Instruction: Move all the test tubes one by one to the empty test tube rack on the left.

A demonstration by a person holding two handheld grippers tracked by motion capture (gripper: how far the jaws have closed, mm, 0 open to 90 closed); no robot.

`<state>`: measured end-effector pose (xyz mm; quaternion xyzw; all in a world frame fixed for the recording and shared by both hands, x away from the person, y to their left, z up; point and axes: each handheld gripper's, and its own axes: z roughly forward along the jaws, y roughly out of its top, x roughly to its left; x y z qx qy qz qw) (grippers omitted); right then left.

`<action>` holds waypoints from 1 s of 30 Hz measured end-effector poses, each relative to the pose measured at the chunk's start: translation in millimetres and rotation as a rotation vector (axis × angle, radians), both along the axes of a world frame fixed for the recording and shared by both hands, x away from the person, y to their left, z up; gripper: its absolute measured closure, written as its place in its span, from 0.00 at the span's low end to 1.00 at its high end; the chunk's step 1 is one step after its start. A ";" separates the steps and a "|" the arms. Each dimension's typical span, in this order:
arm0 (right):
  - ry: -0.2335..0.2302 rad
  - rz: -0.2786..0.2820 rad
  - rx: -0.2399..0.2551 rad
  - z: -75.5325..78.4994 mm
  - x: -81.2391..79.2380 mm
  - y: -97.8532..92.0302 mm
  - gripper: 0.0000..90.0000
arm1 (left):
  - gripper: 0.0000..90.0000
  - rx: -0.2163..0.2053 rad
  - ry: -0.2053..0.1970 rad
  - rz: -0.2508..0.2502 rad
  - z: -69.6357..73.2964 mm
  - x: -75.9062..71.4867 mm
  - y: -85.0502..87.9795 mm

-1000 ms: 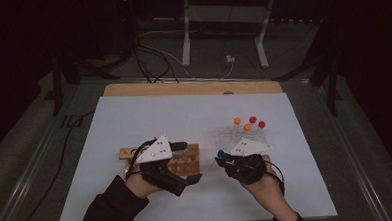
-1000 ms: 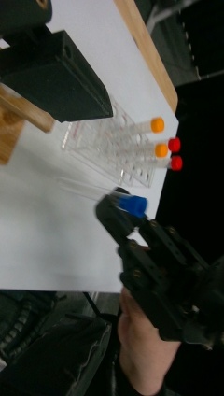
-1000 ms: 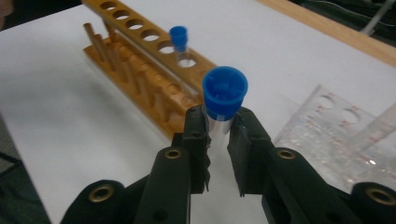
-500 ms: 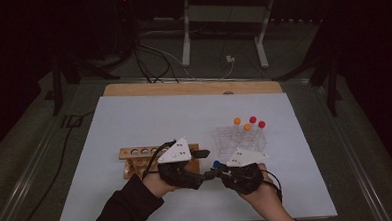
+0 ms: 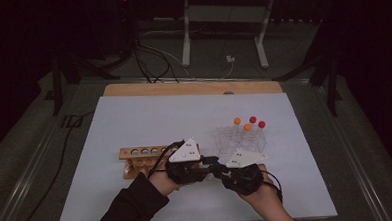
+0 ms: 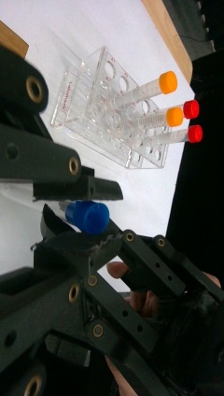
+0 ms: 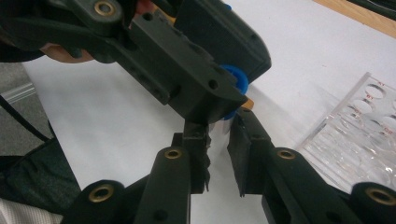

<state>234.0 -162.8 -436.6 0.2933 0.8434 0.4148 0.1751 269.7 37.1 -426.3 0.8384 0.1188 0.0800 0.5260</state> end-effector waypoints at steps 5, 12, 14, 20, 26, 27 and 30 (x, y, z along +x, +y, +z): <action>0.006 0.000 0.009 0.2 0.6 -1.2 0.86 | 0.86 0.008 -0.024 0.007 1.1 -0.9 -0.5; 0.002 0.007 0.034 2.4 1.1 -3.1 0.75 | 0.87 0.004 -0.037 0.020 7.0 -1.3 2.7; -0.006 -0.002 0.040 4.2 0.9 -4.7 0.69 | 0.87 0.002 -0.049 0.034 10.9 -1.6 5.9; -0.027 -0.033 0.084 11.3 2.7 -14.2 0.49 | 0.87 -0.012 -0.074 0.066 24.8 -1.4 22.4; -0.060 -0.062 0.115 15.4 2.5 -18.9 0.30 | 0.87 -0.013 -0.096 0.120 36.1 0.2 42.0; -0.061 -0.061 0.115 15.6 2.8 -18.8 0.26 | 0.87 -0.014 -0.098 0.130 37.5 0.2 45.1; -0.057 -0.076 0.118 15.5 3.7 -17.6 0.16 | 0.87 -0.014 -0.110 0.151 41.6 0.1 54.6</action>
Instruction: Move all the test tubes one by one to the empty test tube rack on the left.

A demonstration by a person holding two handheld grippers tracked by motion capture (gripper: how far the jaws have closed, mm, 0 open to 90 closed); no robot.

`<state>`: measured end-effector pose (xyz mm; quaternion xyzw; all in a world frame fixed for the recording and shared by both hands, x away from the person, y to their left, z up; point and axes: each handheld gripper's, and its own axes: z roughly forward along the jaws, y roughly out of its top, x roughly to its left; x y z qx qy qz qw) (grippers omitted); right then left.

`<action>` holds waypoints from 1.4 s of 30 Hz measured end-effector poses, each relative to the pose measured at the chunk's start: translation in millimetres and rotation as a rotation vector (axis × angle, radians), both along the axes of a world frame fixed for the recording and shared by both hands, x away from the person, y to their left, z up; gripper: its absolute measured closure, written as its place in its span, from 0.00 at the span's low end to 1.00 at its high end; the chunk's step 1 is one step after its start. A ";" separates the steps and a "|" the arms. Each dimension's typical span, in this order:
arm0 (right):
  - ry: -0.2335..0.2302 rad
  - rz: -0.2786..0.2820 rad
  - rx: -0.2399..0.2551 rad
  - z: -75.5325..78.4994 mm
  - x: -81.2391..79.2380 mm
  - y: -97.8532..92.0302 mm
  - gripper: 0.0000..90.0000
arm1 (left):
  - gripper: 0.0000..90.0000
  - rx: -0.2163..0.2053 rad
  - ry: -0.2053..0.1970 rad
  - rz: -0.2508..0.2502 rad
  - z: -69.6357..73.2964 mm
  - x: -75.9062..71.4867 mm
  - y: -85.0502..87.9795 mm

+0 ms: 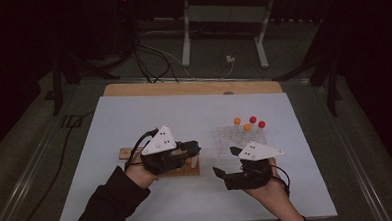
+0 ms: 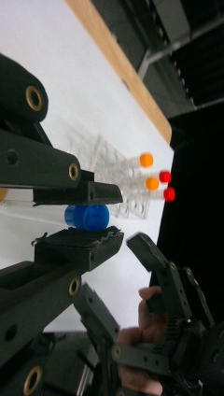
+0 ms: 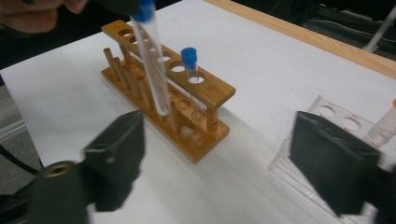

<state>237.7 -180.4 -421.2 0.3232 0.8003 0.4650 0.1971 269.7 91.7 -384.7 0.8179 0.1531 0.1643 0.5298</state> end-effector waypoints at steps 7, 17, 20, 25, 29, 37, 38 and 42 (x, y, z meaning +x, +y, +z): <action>0.005 -0.018 0.029 2.8 1.2 -2.7 0.00 | 0.87 -0.020 -0.015 0.073 7.1 6.9 25.8; -0.019 0.000 0.048 5.8 -0.2 -9.0 0.00 | 0.87 -0.047 -0.032 0.160 3.3 25.2 38.2; -0.024 -0.002 0.053 7.1 -0.7 -11.6 0.00 | 0.87 -0.055 -0.018 0.178 -3.9 31.6 38.8; -0.028 -0.010 0.052 6.9 -0.3 -13.5 0.00 | 0.87 -0.047 0.001 0.192 -18.2 38.5 39.6; -0.021 -0.011 0.052 5.7 0.5 -14.3 0.00 | 0.87 -0.049 0.020 0.203 -28.7 40.5 39.8; -0.024 -0.012 0.047 2.5 1.5 -13.6 0.00 | 0.87 -0.056 0.055 0.208 -45.5 41.4 39.9; -0.025 -0.009 0.046 1.6 1.8 -13.3 0.00 | 0.87 -0.059 0.062 0.209 -47.5 41.7 40.3; -0.012 0.004 0.042 -1.3 2.6 -11.1 0.00 | 0.87 -0.059 0.078 0.214 -56.3 42.1 41.2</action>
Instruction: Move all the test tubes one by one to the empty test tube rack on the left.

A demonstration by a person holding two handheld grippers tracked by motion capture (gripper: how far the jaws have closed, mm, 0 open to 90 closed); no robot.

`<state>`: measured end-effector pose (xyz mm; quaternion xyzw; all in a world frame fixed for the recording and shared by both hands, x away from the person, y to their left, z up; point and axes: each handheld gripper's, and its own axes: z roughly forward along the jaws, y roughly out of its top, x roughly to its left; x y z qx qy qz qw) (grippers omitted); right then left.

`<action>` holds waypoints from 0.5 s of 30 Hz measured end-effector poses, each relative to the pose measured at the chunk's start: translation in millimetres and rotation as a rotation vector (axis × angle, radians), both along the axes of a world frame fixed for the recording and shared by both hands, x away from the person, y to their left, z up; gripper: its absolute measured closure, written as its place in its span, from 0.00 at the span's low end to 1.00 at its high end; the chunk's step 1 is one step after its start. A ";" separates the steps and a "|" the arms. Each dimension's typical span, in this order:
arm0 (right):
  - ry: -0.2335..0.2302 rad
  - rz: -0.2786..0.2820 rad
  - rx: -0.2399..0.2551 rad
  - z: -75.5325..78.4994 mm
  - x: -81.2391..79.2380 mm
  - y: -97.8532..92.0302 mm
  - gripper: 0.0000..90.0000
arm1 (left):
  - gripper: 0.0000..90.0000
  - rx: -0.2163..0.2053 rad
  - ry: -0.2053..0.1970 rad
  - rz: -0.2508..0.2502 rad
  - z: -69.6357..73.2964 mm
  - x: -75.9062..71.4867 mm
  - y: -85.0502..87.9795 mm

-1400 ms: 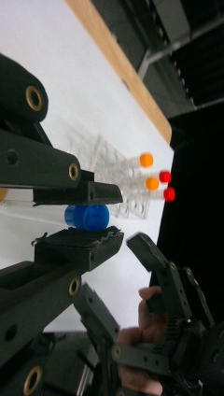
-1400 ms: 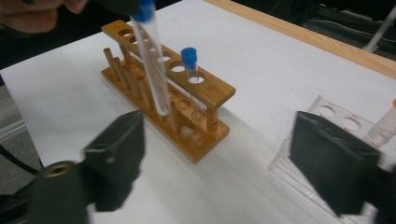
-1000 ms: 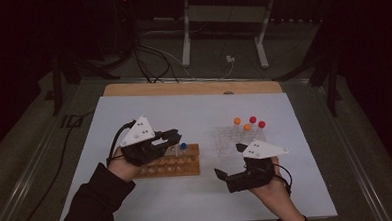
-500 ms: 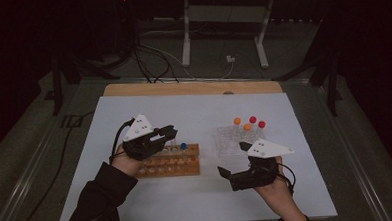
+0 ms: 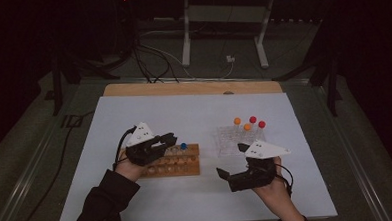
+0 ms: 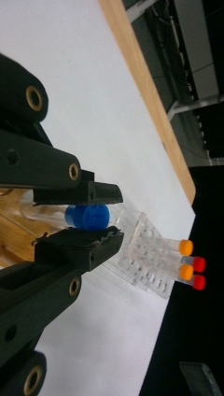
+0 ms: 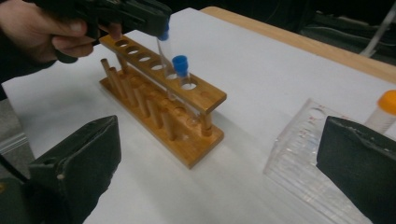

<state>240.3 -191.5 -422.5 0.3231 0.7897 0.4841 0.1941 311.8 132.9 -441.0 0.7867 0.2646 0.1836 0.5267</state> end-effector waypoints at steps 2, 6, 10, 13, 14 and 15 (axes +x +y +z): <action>-0.005 -0.008 0.003 -0.6 -0.1 0.2 0.00 | 0.87 0.002 0.001 0.003 -4.0 -0.6 -0.1; -0.005 -0.013 0.025 1.0 1.1 -2.9 0.00 | 0.86 0.029 0.008 0.000 -8.9 -1.6 -1.0; -0.007 -0.011 0.043 3.0 2.7 -7.6 0.00 | 0.86 0.040 0.013 -0.001 -11.9 -0.9 -2.3; 0.001 -0.006 0.043 4.1 3.5 -8.8 0.00 | 0.86 0.059 0.014 -0.006 -12.9 -0.2 -4.4; -0.005 -0.009 0.044 4.3 3.3 -9.0 0.00 | 0.86 0.062 0.019 -0.008 -13.0 0.2 -5.2; -0.008 -0.011 0.043 4.5 3.1 -8.9 0.00 | 0.86 0.062 0.019 -0.008 -13.0 0.2 -5.2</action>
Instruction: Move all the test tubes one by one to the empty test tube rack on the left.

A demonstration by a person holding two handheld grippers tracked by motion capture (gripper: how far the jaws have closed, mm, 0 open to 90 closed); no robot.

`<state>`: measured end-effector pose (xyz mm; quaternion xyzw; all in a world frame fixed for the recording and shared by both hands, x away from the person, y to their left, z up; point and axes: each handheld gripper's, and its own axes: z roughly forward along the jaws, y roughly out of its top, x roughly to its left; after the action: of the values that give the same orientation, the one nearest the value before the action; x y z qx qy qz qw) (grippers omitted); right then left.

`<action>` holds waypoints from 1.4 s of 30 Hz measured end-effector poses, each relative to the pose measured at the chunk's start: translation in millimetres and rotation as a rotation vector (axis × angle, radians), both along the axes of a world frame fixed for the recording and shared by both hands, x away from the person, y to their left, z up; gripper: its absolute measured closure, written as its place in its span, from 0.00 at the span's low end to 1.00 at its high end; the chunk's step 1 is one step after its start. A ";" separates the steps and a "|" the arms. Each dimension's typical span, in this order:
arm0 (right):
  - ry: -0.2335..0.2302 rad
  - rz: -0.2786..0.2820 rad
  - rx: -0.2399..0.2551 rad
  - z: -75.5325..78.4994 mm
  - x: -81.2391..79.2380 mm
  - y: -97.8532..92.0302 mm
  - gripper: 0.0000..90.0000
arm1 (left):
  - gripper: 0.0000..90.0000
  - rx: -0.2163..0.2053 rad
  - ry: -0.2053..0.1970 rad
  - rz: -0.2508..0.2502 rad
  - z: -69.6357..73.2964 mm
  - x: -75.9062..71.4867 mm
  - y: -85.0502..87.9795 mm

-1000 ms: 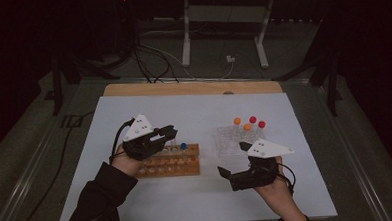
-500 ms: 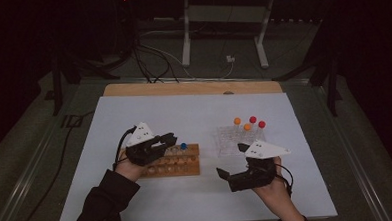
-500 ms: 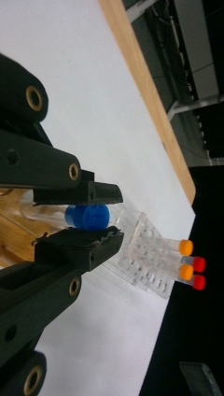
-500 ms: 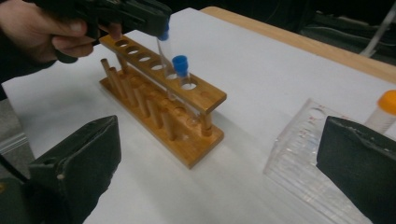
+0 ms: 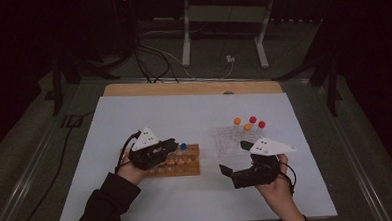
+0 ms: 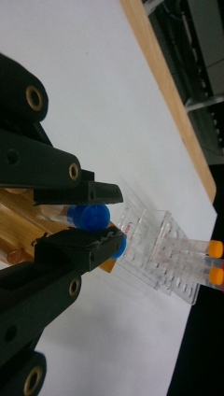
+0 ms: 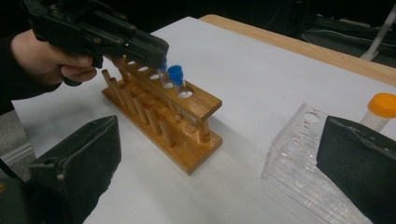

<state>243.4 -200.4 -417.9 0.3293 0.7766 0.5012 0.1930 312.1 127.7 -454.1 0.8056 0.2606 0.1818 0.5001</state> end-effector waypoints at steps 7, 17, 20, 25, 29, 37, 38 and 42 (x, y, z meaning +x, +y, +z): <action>-0.006 -0.021 0.022 4.3 -0.2 -5.2 0.00 | 0.86 0.040 0.000 -0.002 -2.3 0.3 -3.0; -0.018 -0.051 0.069 24.3 7.3 -24.5 0.00 | 0.77 0.023 0.056 -0.040 3.4 0.5 2.1; -0.032 -0.095 0.069 33.2 13.0 -33.1 0.00 | 0.57 0.009 0.039 -0.042 8.1 -5.8 4.9; -0.042 -0.170 0.054 41.7 24.4 -43.2 0.00 | 0.27 -0.014 0.028 -0.066 16.5 -16.3 9.0; -0.024 -0.230 0.065 36.0 32.8 -48.3 0.07 | 0.10 -0.027 0.032 -0.106 20.6 -26.3 8.8; 0.032 -0.278 0.012 2.2 44.6 -49.8 0.35 | 0.02 -0.037 0.025 -0.132 19.6 -38.6 10.2; 0.042 -0.294 0.002 -2.9 46.5 -49.6 0.38 | 0.02 -0.038 0.025 -0.138 19.8 -39.2 10.4; 0.092 -0.330 -0.073 -22.2 58.2 -49.9 0.50 | 0.02 -0.042 0.022 -0.142 20.9 -40.6 11.7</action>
<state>301.6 -250.3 -440.2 0.4675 0.7378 0.4187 0.2487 271.5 139.4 -433.1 0.8132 0.2121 0.1316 0.5258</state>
